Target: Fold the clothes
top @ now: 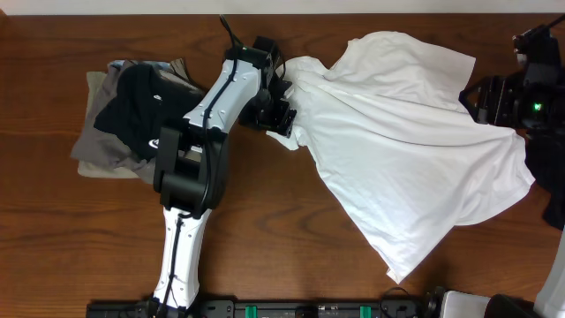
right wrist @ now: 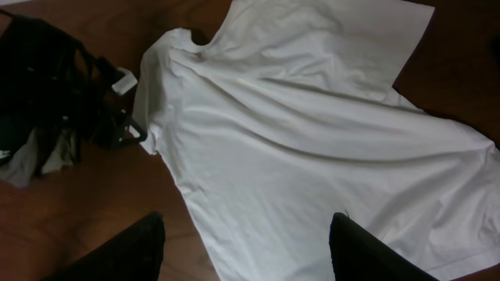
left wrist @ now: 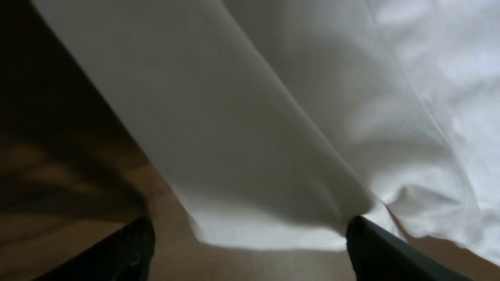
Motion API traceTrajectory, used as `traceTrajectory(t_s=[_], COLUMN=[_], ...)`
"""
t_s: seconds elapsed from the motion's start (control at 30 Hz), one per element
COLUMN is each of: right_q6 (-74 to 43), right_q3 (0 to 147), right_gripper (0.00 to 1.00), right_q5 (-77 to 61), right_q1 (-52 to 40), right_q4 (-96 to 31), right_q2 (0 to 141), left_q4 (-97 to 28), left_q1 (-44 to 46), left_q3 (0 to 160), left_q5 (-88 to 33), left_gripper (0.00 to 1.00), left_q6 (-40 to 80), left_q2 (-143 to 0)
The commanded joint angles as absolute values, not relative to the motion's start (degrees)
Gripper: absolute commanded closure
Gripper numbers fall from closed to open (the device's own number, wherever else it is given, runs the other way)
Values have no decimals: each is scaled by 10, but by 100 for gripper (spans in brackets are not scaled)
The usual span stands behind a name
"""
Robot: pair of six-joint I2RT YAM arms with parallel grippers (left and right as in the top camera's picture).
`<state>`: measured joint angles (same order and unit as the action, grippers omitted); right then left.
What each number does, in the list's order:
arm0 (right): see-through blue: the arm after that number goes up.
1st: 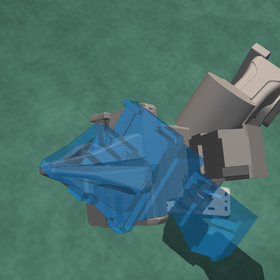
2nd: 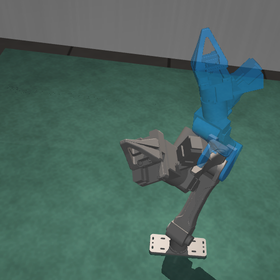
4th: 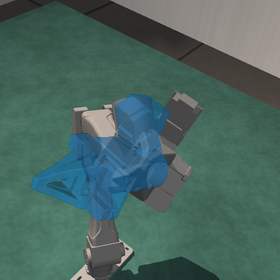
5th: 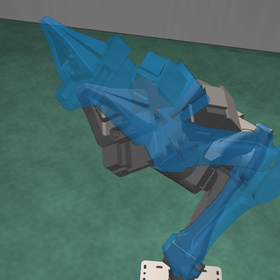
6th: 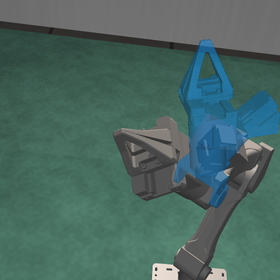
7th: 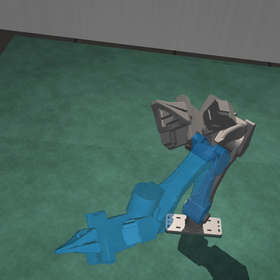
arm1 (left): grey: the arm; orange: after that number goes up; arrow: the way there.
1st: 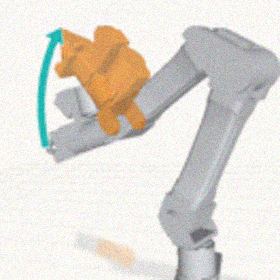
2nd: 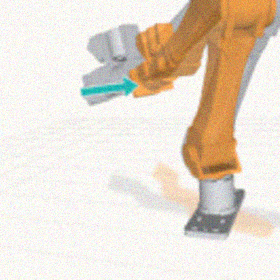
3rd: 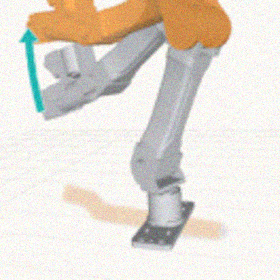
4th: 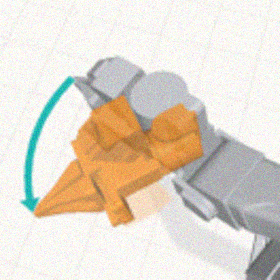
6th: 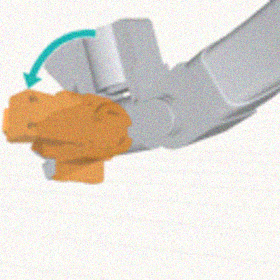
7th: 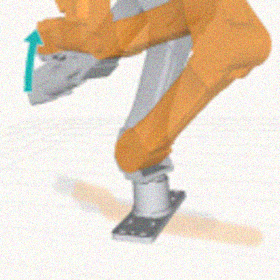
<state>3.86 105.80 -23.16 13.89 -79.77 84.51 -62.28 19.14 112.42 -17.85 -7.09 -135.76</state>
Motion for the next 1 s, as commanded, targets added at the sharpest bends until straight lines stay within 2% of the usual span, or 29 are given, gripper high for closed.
traceTrajectory(t_s=[0.0,0.13,0.27,0.3,0.67,0.8,0.97], right_q6=[48,48,48,48,48,48,38], right_q3=[1059,1059,1059,1059,1059,1059,1050], right_gripper=[35,35,36,36,36,36,35], right_q5=[-234,-234,-234,-234,-233,-210,-189], right_q1=[135,135,135,135,135,135,135], right_q4=[-800,-801,-805,-805,-806,-815,-819], right_q2=[847,847,847,847,847,847,847], left_q4=[-614,-608,-629,-635,-698,-733,-774], left_q1=[191,194,195,193,178,170,155], left_q3=[1123,1123,1124,1124,1137,1137,1137], left_q5=[-169,-169,-168,-168,4,82,93], left_gripper=[26,56,92,94,94,91,94], left_q6=[-50,-50,-50,-50,-48,-48,-37], left_q2=[-1356,-1356,-1353,-1350,-1244,-1211,-1200])
